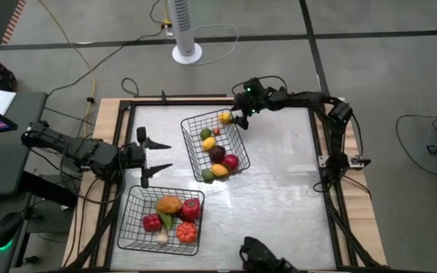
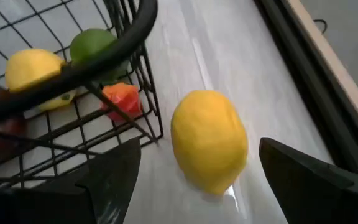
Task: Sort produce into baskets
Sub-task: Put the yellow lemon into the top black wire basket
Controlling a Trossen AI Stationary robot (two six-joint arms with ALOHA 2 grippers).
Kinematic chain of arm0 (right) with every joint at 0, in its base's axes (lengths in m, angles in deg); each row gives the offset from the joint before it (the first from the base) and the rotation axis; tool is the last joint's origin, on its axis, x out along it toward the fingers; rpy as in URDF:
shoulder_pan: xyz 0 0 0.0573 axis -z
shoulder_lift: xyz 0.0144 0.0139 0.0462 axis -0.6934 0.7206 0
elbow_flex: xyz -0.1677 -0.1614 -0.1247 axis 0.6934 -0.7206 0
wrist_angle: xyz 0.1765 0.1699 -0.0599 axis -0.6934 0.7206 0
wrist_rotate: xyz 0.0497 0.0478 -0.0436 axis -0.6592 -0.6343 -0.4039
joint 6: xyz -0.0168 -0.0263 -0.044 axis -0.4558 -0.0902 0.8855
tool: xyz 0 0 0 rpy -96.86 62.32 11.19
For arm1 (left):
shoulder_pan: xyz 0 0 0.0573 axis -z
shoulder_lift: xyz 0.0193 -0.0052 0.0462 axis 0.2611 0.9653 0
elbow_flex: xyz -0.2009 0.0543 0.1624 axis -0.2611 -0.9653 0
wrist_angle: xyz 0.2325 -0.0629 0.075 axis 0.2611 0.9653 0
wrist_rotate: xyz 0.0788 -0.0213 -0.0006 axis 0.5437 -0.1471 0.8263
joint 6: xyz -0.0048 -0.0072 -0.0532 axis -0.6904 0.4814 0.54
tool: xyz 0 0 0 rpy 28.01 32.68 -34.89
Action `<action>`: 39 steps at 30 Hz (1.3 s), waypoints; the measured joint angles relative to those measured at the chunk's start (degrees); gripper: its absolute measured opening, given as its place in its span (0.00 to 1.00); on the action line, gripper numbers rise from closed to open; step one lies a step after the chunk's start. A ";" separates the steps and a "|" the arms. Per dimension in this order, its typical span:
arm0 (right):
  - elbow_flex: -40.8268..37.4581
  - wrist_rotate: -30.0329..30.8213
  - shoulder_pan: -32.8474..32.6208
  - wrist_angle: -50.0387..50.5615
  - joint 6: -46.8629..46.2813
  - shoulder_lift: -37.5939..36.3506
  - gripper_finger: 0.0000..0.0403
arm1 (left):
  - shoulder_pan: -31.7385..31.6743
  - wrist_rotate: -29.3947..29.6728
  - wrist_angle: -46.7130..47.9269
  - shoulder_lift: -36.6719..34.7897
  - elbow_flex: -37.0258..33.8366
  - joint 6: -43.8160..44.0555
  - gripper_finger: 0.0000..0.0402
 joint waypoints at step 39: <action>0.80 14.56 -2.74 5.62 1.72 2.39 0.75 | 0.01 -0.27 1.35 -0.01 0.00 1.66 0.62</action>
